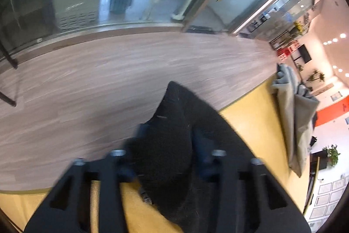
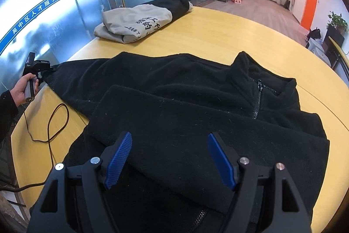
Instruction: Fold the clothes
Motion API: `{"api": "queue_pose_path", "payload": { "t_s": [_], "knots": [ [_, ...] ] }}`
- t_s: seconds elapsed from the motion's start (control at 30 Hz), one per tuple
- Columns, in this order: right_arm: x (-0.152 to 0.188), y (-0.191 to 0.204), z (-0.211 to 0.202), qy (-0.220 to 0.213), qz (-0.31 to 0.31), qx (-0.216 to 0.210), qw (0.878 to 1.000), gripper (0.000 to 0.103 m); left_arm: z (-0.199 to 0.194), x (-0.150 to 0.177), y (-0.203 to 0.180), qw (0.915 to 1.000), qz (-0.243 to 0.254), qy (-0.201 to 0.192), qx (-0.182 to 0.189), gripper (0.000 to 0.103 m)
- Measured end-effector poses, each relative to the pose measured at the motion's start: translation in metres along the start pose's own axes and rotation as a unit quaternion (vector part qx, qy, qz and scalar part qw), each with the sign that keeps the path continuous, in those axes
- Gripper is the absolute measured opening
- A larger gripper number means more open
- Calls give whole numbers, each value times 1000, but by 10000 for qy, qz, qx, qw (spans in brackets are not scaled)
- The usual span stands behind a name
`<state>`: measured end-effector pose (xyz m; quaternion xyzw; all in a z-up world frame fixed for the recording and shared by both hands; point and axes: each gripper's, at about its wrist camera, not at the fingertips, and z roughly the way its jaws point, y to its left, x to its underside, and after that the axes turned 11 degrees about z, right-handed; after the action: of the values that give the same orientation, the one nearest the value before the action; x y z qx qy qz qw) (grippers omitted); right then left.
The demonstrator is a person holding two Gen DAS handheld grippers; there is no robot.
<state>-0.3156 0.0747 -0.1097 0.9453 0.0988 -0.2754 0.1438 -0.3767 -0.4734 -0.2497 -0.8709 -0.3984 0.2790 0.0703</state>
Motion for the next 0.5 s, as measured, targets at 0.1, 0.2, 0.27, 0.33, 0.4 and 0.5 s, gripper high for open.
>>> {"api": "queue_pose_path", "payload": {
  "t_s": [0.1,0.2,0.27,0.33,0.4,0.5],
  "knots": [
    [2,-3,-5,-89,42,-51,9999,76,-19,-2,-11,9999,55,-151,-55,10],
    [5,-11,-15,-268,154,-136,9994,76,-48,1,-40,9982,405,-434,-69,10],
    [8,-16,-25,-425,213,-197,9987,76,-76,7,-70,9948,758,-684,74,10],
    [9,-24,-38,-645,308,-276,9971,76,-110,21,-113,9882,1182,-914,324,10],
    [8,-33,-54,-900,470,-390,9941,76,-141,38,-158,9793,1604,-1076,607,10],
    [7,-52,-82,-1288,795,-639,9864,76,-181,79,-233,9605,2254,-1183,1123,10]
  ]
}}
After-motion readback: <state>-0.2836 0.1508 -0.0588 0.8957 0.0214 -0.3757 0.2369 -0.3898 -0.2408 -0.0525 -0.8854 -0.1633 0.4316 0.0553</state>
